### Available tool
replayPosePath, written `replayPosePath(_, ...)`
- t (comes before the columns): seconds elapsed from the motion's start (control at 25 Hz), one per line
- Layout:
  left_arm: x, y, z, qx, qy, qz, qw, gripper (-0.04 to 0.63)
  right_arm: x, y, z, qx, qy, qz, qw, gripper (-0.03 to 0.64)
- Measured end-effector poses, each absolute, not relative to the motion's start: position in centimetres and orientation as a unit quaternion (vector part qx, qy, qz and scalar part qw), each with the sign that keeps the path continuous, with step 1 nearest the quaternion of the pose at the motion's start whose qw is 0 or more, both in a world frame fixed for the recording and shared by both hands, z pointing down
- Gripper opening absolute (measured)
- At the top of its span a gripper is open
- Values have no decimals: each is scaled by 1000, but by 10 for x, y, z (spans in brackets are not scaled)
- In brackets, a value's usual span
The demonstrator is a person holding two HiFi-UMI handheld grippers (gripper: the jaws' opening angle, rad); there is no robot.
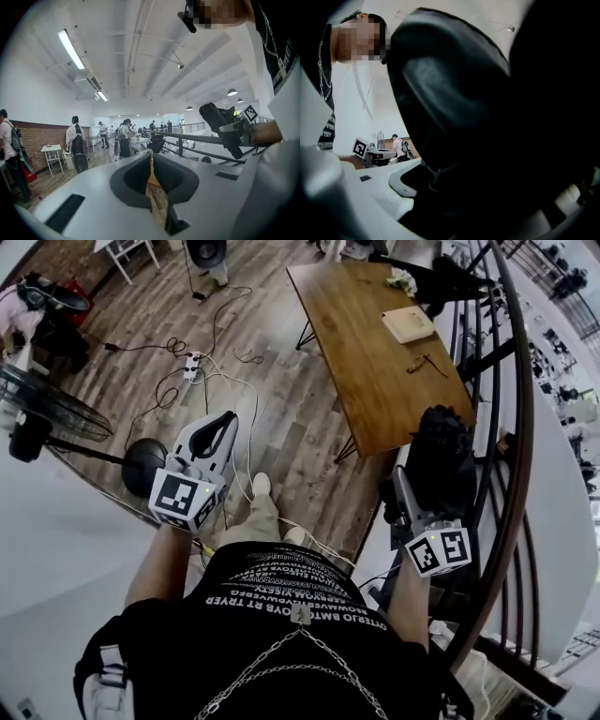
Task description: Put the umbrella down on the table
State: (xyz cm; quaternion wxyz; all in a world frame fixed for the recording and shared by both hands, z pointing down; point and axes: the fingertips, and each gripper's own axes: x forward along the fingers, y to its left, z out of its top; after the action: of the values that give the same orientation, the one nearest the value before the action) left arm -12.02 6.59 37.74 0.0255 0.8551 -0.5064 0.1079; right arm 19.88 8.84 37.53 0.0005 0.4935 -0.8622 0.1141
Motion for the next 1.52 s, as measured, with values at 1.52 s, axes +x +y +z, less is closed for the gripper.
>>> replayPosePath(1.52,-245,-169,401,864,-493,98,36,41,60,-147,362,490,-863,126,9,284)
